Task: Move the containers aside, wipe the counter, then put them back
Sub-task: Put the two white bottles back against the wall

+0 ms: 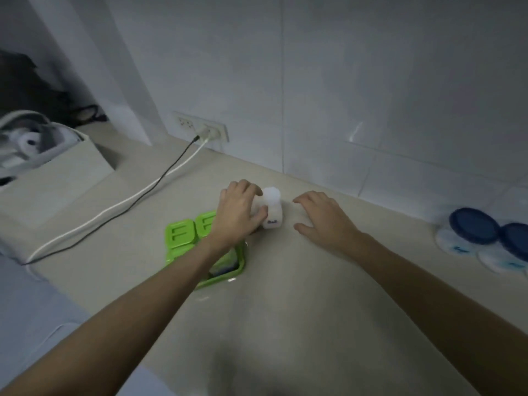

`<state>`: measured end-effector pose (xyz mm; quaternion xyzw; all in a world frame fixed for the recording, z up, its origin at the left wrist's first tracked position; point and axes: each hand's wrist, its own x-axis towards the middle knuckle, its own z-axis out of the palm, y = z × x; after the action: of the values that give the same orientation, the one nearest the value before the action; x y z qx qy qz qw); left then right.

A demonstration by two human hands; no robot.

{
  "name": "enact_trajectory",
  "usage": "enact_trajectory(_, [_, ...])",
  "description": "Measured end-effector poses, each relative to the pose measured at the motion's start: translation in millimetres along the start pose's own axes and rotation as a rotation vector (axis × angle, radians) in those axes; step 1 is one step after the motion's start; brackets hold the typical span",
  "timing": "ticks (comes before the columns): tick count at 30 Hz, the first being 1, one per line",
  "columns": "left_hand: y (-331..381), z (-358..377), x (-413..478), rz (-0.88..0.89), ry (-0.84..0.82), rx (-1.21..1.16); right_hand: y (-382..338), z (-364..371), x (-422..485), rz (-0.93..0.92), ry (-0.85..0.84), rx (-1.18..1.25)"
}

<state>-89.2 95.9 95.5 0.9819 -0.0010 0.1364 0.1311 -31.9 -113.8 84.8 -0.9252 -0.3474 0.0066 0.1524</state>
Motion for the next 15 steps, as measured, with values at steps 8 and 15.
enact_trajectory(8, [-55.4, 9.4, 31.2, -0.105, -0.402, -0.034, -46.3, 26.0, 84.1, 0.150, -0.154, -0.132])
enact_trajectory(15, [-45.2, 17.6, 53.9, 0.085, -0.429, -0.049, -26.5, 14.3, 75.6, 0.170, -0.155, -0.116])
